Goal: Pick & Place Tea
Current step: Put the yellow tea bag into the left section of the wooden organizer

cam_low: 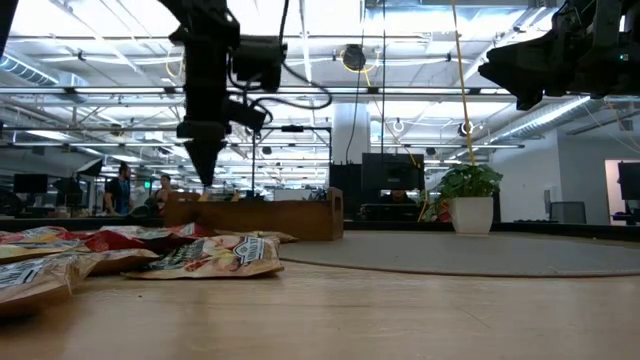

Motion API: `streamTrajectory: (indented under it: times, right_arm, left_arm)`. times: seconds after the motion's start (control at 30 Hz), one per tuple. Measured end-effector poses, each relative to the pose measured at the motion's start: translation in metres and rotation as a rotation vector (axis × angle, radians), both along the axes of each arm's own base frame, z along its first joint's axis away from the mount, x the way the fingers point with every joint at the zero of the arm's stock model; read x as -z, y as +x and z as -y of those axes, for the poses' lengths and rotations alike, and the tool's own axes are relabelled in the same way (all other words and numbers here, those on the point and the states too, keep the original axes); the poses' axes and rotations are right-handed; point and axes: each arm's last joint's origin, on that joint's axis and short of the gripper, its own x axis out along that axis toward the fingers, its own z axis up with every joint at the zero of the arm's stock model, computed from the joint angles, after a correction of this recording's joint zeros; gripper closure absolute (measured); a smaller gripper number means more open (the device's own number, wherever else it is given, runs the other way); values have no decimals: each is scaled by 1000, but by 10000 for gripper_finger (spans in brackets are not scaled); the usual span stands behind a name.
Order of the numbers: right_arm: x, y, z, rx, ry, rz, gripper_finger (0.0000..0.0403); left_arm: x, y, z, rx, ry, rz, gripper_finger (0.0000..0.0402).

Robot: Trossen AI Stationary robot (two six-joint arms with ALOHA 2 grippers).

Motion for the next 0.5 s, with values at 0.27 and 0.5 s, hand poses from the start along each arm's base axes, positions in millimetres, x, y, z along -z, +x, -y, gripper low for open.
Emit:
streamTrajectory:
  times: [0.27,0.5]
  right_arm:
    - [0,0,0,0,0,0,248]
    - [0,0,0,0,0,0,248]
  left_arm:
    - [5,2,-2,-18,-99,72,400]
    - [12,5,-2,-21,-106,57,400]
